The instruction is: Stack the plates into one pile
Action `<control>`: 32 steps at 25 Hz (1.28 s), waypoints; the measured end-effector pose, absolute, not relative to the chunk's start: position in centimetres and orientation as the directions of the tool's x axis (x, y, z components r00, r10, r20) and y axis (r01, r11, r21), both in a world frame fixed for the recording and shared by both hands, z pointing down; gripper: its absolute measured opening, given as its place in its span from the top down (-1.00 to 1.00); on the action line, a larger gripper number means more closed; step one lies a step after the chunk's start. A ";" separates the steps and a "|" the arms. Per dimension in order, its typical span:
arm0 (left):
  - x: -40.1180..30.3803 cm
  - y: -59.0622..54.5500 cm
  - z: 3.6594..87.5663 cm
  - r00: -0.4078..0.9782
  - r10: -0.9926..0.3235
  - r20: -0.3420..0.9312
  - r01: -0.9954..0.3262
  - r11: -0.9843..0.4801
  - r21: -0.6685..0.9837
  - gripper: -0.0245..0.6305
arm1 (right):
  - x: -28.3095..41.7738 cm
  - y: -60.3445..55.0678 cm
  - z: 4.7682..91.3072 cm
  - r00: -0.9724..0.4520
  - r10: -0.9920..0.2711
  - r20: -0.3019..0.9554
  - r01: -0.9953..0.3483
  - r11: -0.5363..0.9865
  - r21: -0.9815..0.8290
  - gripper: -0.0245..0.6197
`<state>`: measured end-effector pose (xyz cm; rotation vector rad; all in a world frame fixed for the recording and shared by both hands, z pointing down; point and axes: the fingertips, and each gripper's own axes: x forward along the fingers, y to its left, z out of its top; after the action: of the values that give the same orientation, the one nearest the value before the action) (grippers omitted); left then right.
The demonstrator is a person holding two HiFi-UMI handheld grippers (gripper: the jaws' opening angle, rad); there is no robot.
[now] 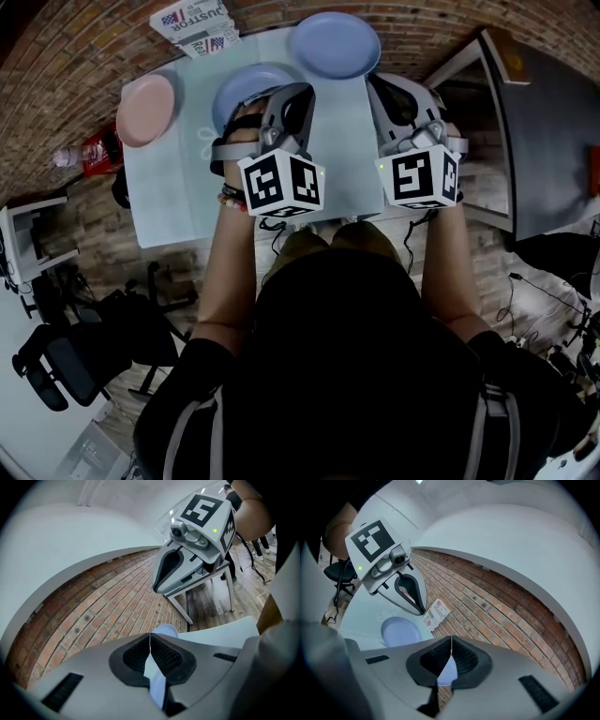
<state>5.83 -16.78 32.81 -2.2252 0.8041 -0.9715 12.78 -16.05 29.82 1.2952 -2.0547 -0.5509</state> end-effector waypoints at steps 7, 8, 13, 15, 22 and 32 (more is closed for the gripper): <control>7.3 -18.8 35.0 0.544 -0.695 0.470 -0.286 -0.681 -0.675 0.85 | 15.0 -16.1 30.5 -0.261 -0.913 0.315 -0.666 0.406 0.625 0.81; 7.6 -19.1 35.7 0.539 -0.691 0.481 -0.264 -0.681 -0.683 0.85 | 15.3 -16.2 30.6 -0.254 -0.914 0.317 -0.672 0.402 0.622 0.81; 9.7 -19.9 39.0 0.546 -0.648 0.531 -0.162 -0.703 -0.692 0.85 | 17.0 -16.4 31.7 -0.218 -0.915 0.339 -0.691 0.390 0.608 0.81; 10.2 -20.5 40.4 0.547 -0.632 0.549 -0.140 -0.716 -0.684 0.85 | 17.3 -16.7 32.5 -0.209 -0.912 0.354 -0.698 0.392 0.599 0.81; 11.7 -22.9 45.4 0.544 -0.579 0.608 -0.070 -0.753 -0.654 0.61 | 17.9 -17.3 34.8 -0.170 -0.899 0.403 -0.706 0.397 0.587 0.81; 13.9 -26.0 52.0 0.480 -0.569 0.667 0.022 -0.753 -0.658 0.58 | 19.4 -17.4 37.2 -0.140 -0.876 0.462 -0.707 0.415 0.572 0.81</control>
<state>13.89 -26.02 51.97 -2.1244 0.4504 -1.2707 19.44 -17.43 37.17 1.3487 -1.9020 -0.2776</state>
